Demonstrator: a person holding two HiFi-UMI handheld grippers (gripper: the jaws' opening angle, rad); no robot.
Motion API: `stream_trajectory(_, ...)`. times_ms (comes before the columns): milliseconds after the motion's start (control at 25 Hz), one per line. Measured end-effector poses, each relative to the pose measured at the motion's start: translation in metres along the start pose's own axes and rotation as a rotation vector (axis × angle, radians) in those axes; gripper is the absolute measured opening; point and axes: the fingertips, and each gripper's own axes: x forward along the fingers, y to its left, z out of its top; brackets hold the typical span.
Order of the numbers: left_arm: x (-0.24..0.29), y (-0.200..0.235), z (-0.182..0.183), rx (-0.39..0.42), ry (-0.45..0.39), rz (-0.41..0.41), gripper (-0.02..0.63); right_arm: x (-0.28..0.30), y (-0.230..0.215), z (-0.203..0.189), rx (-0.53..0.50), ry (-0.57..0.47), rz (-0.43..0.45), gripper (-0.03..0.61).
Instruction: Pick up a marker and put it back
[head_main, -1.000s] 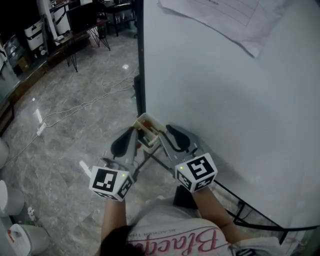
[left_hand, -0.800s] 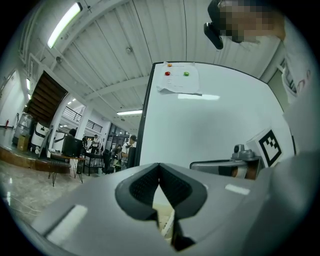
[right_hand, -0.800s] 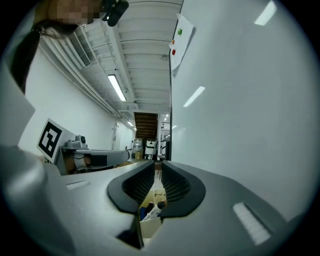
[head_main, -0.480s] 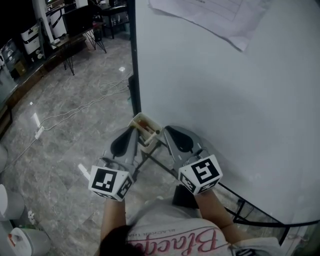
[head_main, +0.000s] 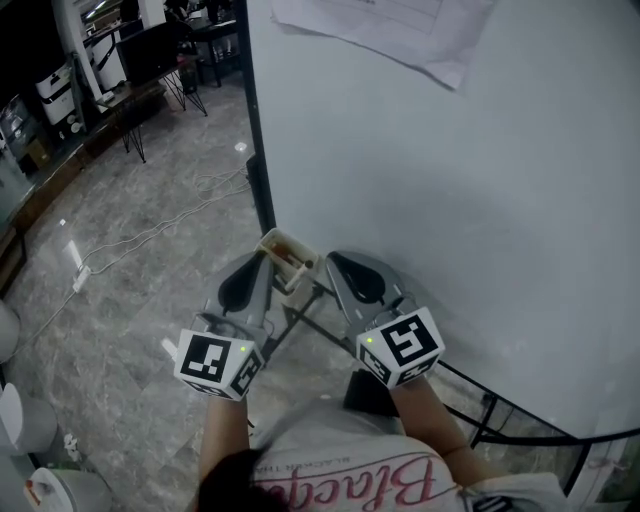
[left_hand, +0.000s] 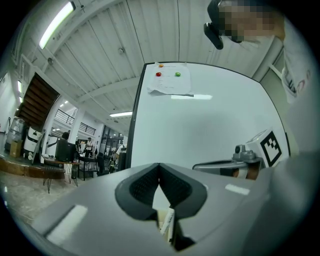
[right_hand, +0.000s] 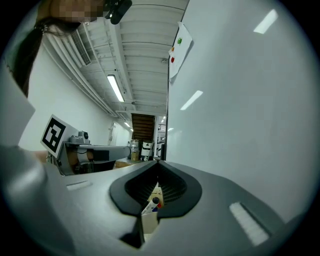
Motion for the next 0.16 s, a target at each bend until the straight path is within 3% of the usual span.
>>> stream_trajectory(160,0.0017,-0.0007,-0.0006,0.003,0.001,-0.007,0.0,-0.001,-0.0009,-0.002,0.004,0.004,0.0,0.002)
